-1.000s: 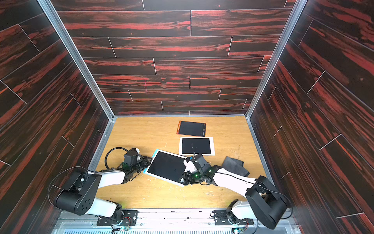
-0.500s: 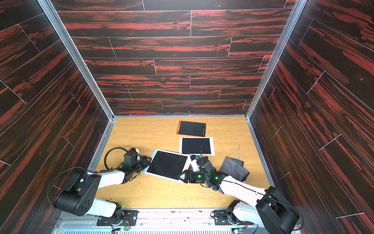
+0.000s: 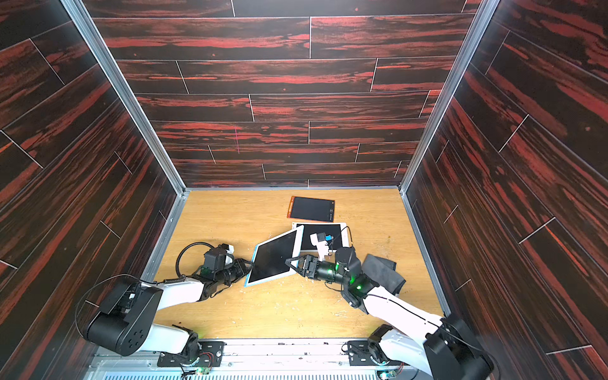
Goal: Wipe the drawing tablet
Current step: Pick up the drawing tablet from the center of the board.
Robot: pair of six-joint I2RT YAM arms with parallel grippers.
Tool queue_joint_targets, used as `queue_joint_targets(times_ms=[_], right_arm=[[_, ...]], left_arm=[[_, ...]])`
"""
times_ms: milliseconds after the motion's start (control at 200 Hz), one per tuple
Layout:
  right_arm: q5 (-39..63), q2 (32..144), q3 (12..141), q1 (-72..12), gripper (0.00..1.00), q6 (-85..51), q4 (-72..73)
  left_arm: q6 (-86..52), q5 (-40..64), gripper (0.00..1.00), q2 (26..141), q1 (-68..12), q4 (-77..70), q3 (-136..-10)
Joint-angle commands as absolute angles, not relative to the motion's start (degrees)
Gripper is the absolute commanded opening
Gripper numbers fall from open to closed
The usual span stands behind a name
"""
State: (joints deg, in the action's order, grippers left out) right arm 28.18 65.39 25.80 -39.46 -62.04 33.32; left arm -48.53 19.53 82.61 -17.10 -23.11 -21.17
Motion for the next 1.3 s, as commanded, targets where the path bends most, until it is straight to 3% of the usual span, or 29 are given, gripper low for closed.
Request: queue_joint_targets(times_ms=[0,165,476,691,882,1007,1112,1298], right_arm=[[30.9,69.2,26.5,-39.4,0.71,-64.7,36.5],[31.0,72.3,26.3,-39.4,0.68,-65.0,36.8],[22.0,65.2,31.9,-38.1,0.63,-52.7,7.5],[21.0,62.5,32.4,-37.4,0.58,-49.8,2.1],[20.4,62.5,33.0,-37.4,0.42,-49.5,0.0],[17.5,62.2,34.6,-37.4,0.16,-48.2,-3.9],[18.2,63.4,35.1,-37.4,0.00,-48.5,-4.2],[19.2,65.1,38.2,-37.4,0.00,-48.6,-6.5]], left_arm=[[-49.0,22.3,0.43,82.8,-17.6,-15.3,-19.1],[-48.4,21.9,0.43,82.0,-17.5,-14.2,-19.0],[-47.3,20.0,0.43,79.7,-17.5,-11.3,-19.2],[-47.1,20.1,0.43,79.1,-17.5,-10.1,-19.9],[-46.8,19.7,0.43,78.0,-17.4,-7.7,-20.9],[-46.1,19.9,0.43,75.8,-17.3,-3.0,-23.0],[-44.7,20.8,0.43,72.0,-17.3,1.4,-25.2],[-39.1,19.5,0.44,59.2,-17.6,13.9,-30.5]])
